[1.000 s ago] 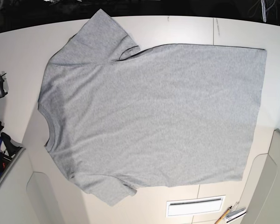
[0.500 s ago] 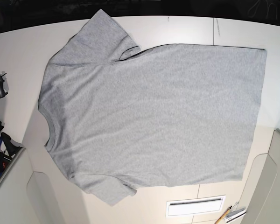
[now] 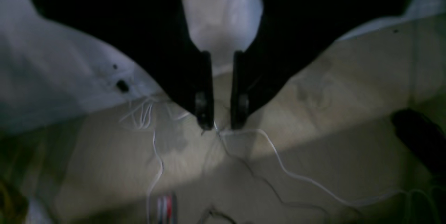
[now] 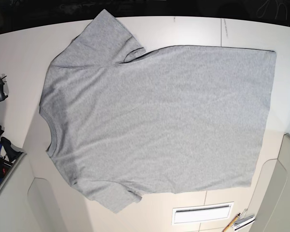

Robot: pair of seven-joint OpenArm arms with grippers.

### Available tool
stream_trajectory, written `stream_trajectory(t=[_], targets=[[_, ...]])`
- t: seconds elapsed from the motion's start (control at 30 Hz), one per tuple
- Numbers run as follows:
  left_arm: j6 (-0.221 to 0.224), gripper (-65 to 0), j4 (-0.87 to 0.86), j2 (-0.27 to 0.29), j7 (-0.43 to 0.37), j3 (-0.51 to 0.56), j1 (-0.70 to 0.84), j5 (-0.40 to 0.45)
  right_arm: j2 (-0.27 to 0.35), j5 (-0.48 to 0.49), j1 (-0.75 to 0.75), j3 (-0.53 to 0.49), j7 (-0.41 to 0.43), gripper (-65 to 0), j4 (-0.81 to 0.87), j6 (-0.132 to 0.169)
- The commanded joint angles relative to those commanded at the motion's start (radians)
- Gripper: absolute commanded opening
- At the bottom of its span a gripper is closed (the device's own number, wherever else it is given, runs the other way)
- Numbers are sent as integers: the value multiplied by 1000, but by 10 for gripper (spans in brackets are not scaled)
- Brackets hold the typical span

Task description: Fold the T-shirt properly

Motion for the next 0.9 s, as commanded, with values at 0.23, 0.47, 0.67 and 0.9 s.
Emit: stream_trajectory(t=[0.23, 0.47, 0.67, 0.9], targets=[[-13, -557, 91, 0, 47, -151, 12, -93, -3, 254, -35, 237, -126, -569, 167, 28], [-19, -557, 183, 0, 135, -247, 12, -125, -30, 366, -22, 426, -134, -569, 277, 27], [-86, -529, 266, 0, 135, -357, 5, -178, -192, 435, 110, 522, -276, -416, 279, 4], [-86, -329, 278, 0, 127, -457, 0, -237, -306, 359, 187, 524, -354, -337, 277, -67]])
